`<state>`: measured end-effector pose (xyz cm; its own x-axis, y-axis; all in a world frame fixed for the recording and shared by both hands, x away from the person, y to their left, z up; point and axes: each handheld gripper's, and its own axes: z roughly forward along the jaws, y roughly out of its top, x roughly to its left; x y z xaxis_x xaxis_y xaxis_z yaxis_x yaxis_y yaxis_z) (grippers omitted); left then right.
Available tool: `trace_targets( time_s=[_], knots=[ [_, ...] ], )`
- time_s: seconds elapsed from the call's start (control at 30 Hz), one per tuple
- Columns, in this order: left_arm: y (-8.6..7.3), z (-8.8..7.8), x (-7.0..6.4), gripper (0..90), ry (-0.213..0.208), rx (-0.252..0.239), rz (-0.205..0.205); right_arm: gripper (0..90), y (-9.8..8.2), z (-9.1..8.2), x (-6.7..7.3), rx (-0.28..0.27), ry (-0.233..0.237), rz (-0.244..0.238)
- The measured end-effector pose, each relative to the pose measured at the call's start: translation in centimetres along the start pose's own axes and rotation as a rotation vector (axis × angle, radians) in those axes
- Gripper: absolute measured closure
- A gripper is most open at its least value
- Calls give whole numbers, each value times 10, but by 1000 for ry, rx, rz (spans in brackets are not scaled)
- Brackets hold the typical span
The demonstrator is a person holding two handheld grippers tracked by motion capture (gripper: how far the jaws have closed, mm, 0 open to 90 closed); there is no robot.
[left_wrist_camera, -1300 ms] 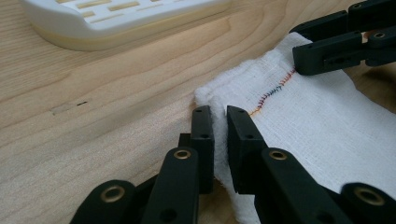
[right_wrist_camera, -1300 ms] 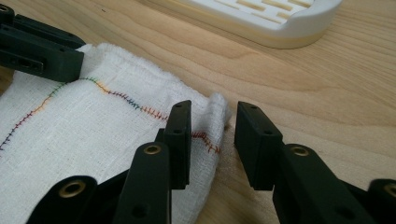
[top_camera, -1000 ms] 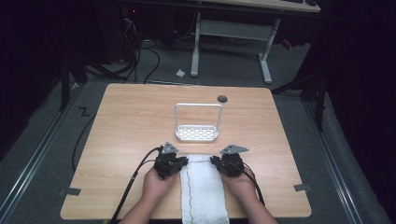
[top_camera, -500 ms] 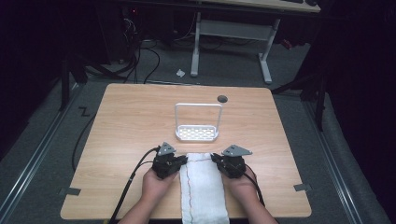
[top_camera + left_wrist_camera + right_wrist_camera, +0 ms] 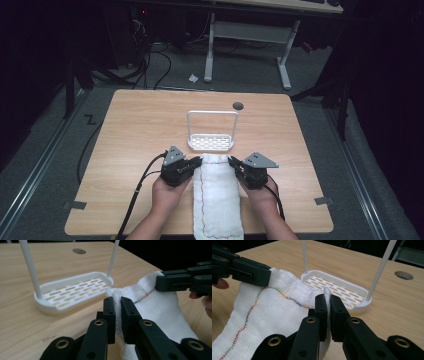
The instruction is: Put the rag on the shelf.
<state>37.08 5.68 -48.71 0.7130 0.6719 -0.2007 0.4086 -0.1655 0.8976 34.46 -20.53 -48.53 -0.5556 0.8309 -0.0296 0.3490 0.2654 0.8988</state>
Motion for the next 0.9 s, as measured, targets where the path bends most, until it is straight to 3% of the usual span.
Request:
trace_targets(
  time_s=[0.53, 0.9],
  knots=[
    [61, -18, -6, 832, 8, -138, 53, 861, 53, -18, -12, -147, -21, 1],
    [98, -41, -15, 833, 15, -239, 108, 861, 96, -37, -8, -248, -25, -40]
  ],
)
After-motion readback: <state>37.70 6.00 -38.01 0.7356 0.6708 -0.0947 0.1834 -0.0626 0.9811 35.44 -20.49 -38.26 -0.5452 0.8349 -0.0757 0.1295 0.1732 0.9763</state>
